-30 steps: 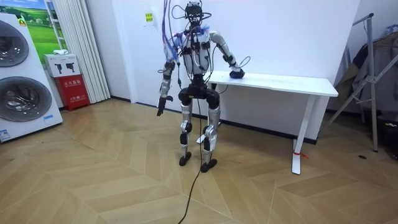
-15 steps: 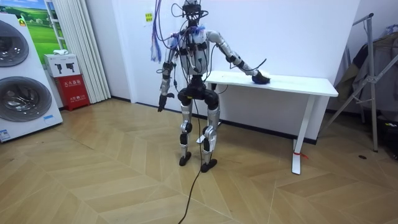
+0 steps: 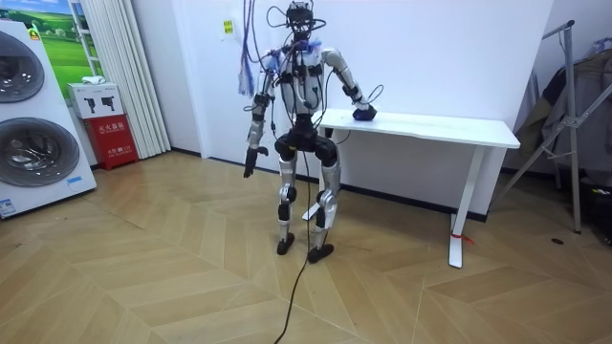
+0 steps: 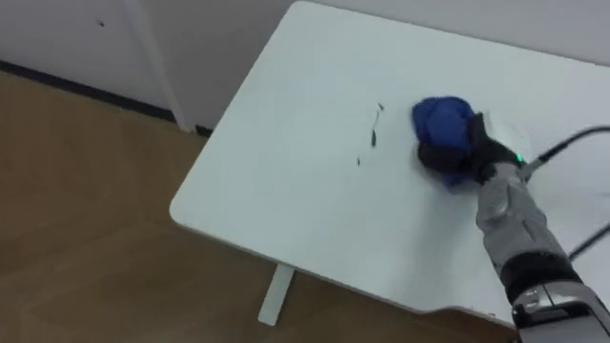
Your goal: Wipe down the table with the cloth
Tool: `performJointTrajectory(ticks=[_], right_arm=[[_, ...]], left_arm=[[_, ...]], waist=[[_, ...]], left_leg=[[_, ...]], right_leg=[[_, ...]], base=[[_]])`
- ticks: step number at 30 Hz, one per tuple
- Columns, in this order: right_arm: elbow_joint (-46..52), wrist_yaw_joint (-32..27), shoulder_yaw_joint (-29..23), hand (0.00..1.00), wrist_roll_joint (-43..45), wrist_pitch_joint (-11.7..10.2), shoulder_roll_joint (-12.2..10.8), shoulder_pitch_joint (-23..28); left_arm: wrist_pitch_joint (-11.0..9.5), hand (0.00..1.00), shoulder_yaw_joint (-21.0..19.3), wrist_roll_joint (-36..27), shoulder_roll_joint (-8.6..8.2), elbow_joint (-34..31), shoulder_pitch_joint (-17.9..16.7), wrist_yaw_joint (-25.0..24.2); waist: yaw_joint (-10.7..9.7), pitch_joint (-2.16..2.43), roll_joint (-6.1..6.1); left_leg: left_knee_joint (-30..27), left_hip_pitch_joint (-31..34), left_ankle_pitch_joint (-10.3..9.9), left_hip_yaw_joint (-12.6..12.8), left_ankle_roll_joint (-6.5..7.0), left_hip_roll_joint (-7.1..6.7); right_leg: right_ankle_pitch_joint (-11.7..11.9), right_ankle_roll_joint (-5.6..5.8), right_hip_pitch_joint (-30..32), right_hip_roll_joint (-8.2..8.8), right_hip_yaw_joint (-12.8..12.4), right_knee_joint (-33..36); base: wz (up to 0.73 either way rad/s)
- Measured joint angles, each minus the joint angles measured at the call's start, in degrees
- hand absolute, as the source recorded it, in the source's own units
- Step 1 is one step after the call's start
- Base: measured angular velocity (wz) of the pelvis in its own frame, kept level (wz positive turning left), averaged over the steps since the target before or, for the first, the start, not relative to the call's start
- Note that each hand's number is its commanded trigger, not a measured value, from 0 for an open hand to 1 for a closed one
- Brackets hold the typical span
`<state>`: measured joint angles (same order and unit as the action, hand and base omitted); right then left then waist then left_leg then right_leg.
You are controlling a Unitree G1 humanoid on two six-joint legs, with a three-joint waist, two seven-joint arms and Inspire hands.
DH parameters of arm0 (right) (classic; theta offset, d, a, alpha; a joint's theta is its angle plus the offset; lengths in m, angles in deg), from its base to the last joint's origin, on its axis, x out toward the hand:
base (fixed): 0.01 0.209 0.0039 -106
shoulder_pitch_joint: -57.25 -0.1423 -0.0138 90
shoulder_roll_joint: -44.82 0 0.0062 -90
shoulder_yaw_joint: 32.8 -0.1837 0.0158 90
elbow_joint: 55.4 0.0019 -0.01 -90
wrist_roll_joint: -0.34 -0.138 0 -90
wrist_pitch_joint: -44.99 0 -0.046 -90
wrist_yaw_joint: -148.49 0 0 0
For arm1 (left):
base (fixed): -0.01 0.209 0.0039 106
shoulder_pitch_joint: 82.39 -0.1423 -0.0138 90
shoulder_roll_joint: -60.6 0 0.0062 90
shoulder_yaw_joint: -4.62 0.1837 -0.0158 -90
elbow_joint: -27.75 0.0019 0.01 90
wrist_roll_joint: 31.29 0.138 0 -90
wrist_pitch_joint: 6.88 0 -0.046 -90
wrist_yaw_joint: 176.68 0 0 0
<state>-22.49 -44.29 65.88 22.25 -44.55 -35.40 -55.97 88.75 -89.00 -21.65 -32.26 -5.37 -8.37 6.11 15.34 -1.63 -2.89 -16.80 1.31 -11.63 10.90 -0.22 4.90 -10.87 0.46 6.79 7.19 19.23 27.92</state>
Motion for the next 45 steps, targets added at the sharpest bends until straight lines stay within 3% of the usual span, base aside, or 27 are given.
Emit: performJointTrajectory(ticks=[2,3,4,5,6,9,11,14,15,16,17,18,19,20,21,22,24,25,26,27,29,32,35,37,40,43,45], right_arm=[[-0.4,-1.4,-4.2,1.0,-1.3,-0.6,-0.2,3.4],[-1.3,-3.0,-6.6,1.0,-2.3,-0.6,-0.5,6.1],[-2.1,-3.9,-7.7,1.0,-2.7,-0.7,-0.6,7.4],[-3.6,-5.7,-9.3,1.0,-4.2,-0.7,-0.6,10.2],[-4.2,-6.8,-10.6,1.0,-5.3,-0.7,-0.7,12.5],[-4.4,-8.1,-12.1,1.0,-6.0,-1.0,-1.1,15.3],[-3.0,-8.1,-12.2,1.0,-5.9,-1.1,-1.1,16.8],[1.6,-7.5,-11.9,1.0,-3.7,-1.0,-1.9,17.2],[2.2,-6.9,-10.3,1.0,-2.7,-0.8,-2.0,15.1],[2.9,-6.5,-9.3,1.0,-2.2,-0.3,-2.1,13.9],[5.4,-4.9,-7.3,1.0,-0.9,1.5,-2.3,11.5],[7.7,-2.9,-5.3,1.0,1.0,2.7,-2.9,9.6],[8.8,-2.0,-5.2,1.0,1.7,2.9,-3.1,9.3],[10.2,-0.3,-5.2,1.0,2.3,3.5,-3.2,8.6],[10.7,0.9,-5.0,1.0,2.8,4.7,-3.3,7.4],[10.8,1.3,-4.9,1.0,3.0,5.1,-3.3,6.9],[10.8,1.9,-5.7,1.0,2.9,6.2,-2.6,6.6],[10.7,1.9,-5.7,1.0,2.9,6.3,-2.3,6.6],[10.6,1.8,-5.8,1.0,3.0,5.7,-1.8,6.6],[10.2,1.4,-5.9,1.0,3.4,4.2,-1.8,7.1],[10.2,-0.5,-6.2,1.0,4.4,1.2,-1.6,10.0],[9.3,-4.3,-8.7,1.0,4.9,-2.6,-1.5,14.6],[7.1,-6.0,-13.2,1.0,4.8,-3.3,-1.5,17.5],[6.0,-6.0,-14.8,1.0,4.6,-3.3,-1.5,17.2],[6.5,-6.0,-13.1,1.0,4.6,-0.9,-1.9,15.1],[7.9,-3.9,-7.1,1.0,8.3,5.8,-2.9,7.9],[12.1,-0.7,2.3,1.0,12.5,7.4,-5.3,-0.5]], left_arm=[[-1.7,0.0,-1.4,0.3,0.74,0.7,0.8,0.1],[-2.6,0.0,-2.1,0.3,1.65,0.7,1.5,0.3],[-2.8,0.0,-2.6,0.7,1.85,0.4,1.5,0.5],[-3.2,0.0,-3.6,1.9,2.12,-0.3,1.3,1.0],[-3.2,0.0,-4.8,2.7,2.48,-1.7,1.6,1.2],[-3.5,0.0,-6.7,4.1,4.41,-1.8,1.9,2.9],[-3.5,0.0,-5.9,4.1,5.88,-2.0,2.7,3.6],[-3.5,0.0,-4.6,3.7,6.32,-3.9,3.5,4.4],[-3.5,0.0,-4.6,3.2,6.47,-3.9,3.4,4.5],[-3.5,0.0,-4.6,3.1,6.45,-3.9,3.4,4.6],[-3.5,0.0,-4.6,2.6,5.39,-3.9,2.8,5.1],[-3.4,0.0,-4.6,2.3,4.35,-3.8,2.2,5.1],[-3.2,0.0,-4.6,2.4,3.71,-3.8,2.0,5.0],[-3.2,0.0,-4.6,2.8,2.33,-3.7,1.7,4.7],[-3.0,0.0,-4.6,3.4,1.51,-3.7,0.4,4.1],[-2.7,0.0,-4.6,3.3,1.17,-3.7,-0.3,3.9],[-0.9,0.0,-4.6,3.3,0.59,-3.9,-2.7,2.9],[-0.8,0.0,-4.6,3.3,0.56,-3.9,-3.3,2.7],[-0.7,0.0,-4.8,3.3,0.43,-3.9,-4.4,2.7],[-0.4,0.0,-6.0,3.3,0.36,-3.9,-5.3,2.8],[-0.2,0.0,-7.5,2.1,0.01,-3.1,-5.1,3.5],[-0.2,0.0,-8.3,1.2,-0.88,-1.9,-4.8,4.1],[-0.8,0.0,-9.7,1.9,-1.08,-5.6,-4.1,5.2],[-1.6,0.0,-9.6,1.8,-1.1,-7.0,-3.4,6.0],[-1.9,0.0,-7.4,1.8,-1.05,-6.5,-1.8,6.1],[-1.8,0.0,-5.6,1.8,-1.15,-3.4,1.5,6.0],[-1.6,0.0,-5.1,1.8,-1.0,-1.7,2.7,5.3]], waist=[[-0.1,0.42,0.39],[0.2,0.58,-0.4],[0.2,0.88,-0.4],[0.0,1.38,-0.07],[-0.2,1.51,0.05],[-1.4,1.57,0.09],[-3.7,1.81,-0.34],[-4.2,1.97,-0.74],[-3.4,1.91,-1.06],[-3.0,2.02,-1.24],[-0.9,2.39,-0.43],[-0.8,2.21,-0.5],[-1.0,2.01,-0.52],[-1.2,1.6,-0.96],[-1.2,1.36,-0.91],[-1.6,1.23,-0.87],[-2.0,1.03,-0.39],[-1.8,0.97,-0.08],[-1.3,0.92,0.42],[-0.9,1.31,1.0],[-1.7,1.24,0.45],[-5.1,1.7,-0.12],[-8.1,2.28,-1.4],[-7.7,2.47,-1.83],[-7.0,2.26,-1.87],[-3.6,1.96,-2.05],[-1.3,1.04,-1.63]], left_leg=[[-0.9,0.5,-2.9,2.7,-0.04,2.72],[-2.9,0.9,-3.6,4.5,-0.29,3.56],[-3.6,0.8,-4.1,4.9,-0.4,4.1],[-5.1,0.0,-5.0,6.7,-0.95,5.9],[-6.4,-0.4,-5.6,8.3,-1.73,7.79],[-11.0,1.0,-7.3,7.5,-4.45,12.89],[-13.2,3.4,-7.2,3.9,-6.32,14.93],[-12.6,3.2,-4.9,1.7,-10.92,18.74],[-11.9,2.2,-3.8,2.0,-13.02,20.63],[-11.5,1.7,-3.3,2.6,-13.74,21.35],[-9.9,-0.4,-2.4,2.8,-12.36,23.62],[-9.5,-0.6,0.6,2.1,-7.59,24.78],[-10.4,0.3,1.5,1.3,-6.86,24.62],[-13.9,2.3,0.9,0.8,-6.78,22.96],[-18.3,4.2,-1.9,-0.2,-6.23,19.11],[-20.4,5.2,-3.5,-0.4,-5.92,16.7],[-21.4,7.8,-7.9,-0.2,-3.33,5.36],[-19.8,8.1,-8.1,-0.1,-2.64,2.66],[-14.9,8.1,-7.7,-0.1,-0.27,-2.07],[-11.4,6.8,-5.6,-0.2,3.55,-3.28],[-6.9,4.8,-3.9,0.3,3.92,-3.6],[-3.4,2.6,-3.3,-0.7,3.81,-4.0],[-2.2,1.9,-3.1,-3.5,3.59,-4.61],[-1.7,1.3,-3.1,-3.7,3.47,-4.7],[-0.5,-0.4,-3.1,-3.2,3.45,-4.87],[0.9,-0.9,-2.8,-1.9,3.03,-4.38],[1.2,-0.7,-2.5,-2.8,2.59,-3.77]], right_leg=[[0.3,2.61,1.8,0.63,1.7,6.2],[-0.7,2.94,3.1,4.25,2.6,12.7],[-1.0,2.88,2.9,6.16,3.1,15.2],[-1.1,2.95,1.8,9.75,2.9,17.8],[-1.0,3.09,0.6,12.92,2.4,17.6],[0.5,4.45,-1.8,17.03,0.0,9.0],[3.3,5.04,-4.6,17.82,1.2,1.0],[7.5,6.14,-7.0,15.62,1.4,-7.6],[7.7,6.3,-5.4,13.39,1.4,-5.8],[5.2,7.73,-4.4,12.91,2.6,-3.4],[0.7,9.35,-1.5,11.79,3.6,2.1],[-2.7,6.75,0.8,10.59,4.3,6.4],[-3.9,5.99,1.2,9.79,4.2,7.1],[-5.1,4.63,1.9,8.34,2.8,7.2],[-5.6,3.58,2.1,6.94,1.0,6.6],[-5.8,3.24,2.0,6.49,0.5,6.2],[-5.5,2.61,0.8,4.33,-2.1,3.5],[-5.3,2.38,0.7,3.84,-2.6,2.7],[-4.6,2.2,0.5,2.65,-3.7,1.0],[-3.9,2.46,0.5,1.57,-4.7,-1.0],[-2.3,2.38,-1.1,0.55,-4.7,-4.8],[-1.3,2.47,-4.3,-0.05,-3.1,-8.4],[-1.3,2.56,-7.0,-0.13,0.0,-10.5],[-1.2,2.67,-8.0,-0.35,0.0,-11.5],[-0.9,3.05,-8.9,-0.63,-0.7,-13.5],[0.0,2.43,-7.6,-1.38,-3.8,-13.3],[1.2,1.45,-6.7,-1.94,-1.1,-13.5]], base=[[0.12],[0.2],[0.31],[0.35],[0.3],[0.11],[0.5],[0.16],[-0.4],[-0.94],[-1.04],[-0.88],[-0.28],[-0.11],[-0.14],[-0.11],[0.0],[-0.22],[-0.52],[-0.52],[-0.22],[0.21],[0.45],[0.03],[-0.27],[-0.74],[-0.63]])
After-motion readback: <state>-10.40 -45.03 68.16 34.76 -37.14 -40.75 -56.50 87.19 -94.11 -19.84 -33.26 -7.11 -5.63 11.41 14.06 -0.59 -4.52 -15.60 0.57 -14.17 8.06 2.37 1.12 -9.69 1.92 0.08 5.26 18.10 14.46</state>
